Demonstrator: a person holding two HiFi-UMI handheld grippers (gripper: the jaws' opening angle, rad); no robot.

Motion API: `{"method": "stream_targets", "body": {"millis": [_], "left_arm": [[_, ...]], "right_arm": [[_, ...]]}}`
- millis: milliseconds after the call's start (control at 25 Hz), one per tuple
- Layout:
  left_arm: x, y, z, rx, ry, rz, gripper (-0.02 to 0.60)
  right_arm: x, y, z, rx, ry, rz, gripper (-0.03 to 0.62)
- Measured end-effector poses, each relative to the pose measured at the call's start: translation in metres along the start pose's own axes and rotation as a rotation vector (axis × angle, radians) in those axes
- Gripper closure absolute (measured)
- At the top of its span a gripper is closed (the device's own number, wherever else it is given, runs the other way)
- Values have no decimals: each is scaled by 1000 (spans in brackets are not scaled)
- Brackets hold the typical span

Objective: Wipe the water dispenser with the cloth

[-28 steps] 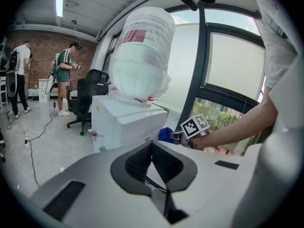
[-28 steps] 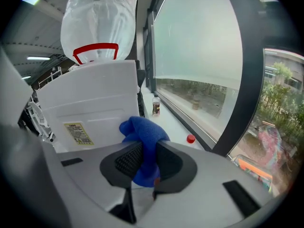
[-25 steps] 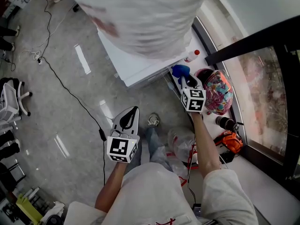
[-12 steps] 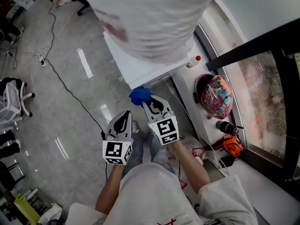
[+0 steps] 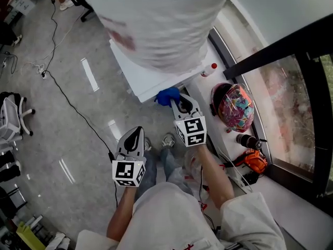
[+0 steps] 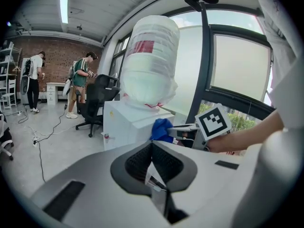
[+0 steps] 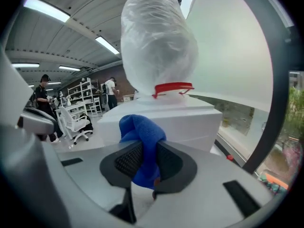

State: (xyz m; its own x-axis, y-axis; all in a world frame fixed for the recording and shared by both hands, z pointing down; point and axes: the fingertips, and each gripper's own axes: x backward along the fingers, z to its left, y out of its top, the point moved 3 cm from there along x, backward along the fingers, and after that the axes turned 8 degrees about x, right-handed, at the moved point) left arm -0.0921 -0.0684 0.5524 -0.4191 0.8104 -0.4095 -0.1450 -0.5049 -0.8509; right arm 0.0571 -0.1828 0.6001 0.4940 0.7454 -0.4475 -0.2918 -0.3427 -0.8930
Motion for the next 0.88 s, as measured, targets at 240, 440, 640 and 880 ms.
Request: {"method": "stream_targets", "body": {"millis": [240,440,640,880], "left_arm": [[-5,0,-7,-13,-9,9,571],[-9,1,-9,-20,-1,12,571],[-13,2,-12,-26,-3,9,571],[-17,12,-25,-44,-13,-9,571]], "right_arm": [[-1,-26,-81,-55,-158,40,514],[-2,-34,-134,-89,-248,48,514],[-1,-36,-150,-103,-277,42,514],[11,-33,-133,-109,-273,20,514]]}}
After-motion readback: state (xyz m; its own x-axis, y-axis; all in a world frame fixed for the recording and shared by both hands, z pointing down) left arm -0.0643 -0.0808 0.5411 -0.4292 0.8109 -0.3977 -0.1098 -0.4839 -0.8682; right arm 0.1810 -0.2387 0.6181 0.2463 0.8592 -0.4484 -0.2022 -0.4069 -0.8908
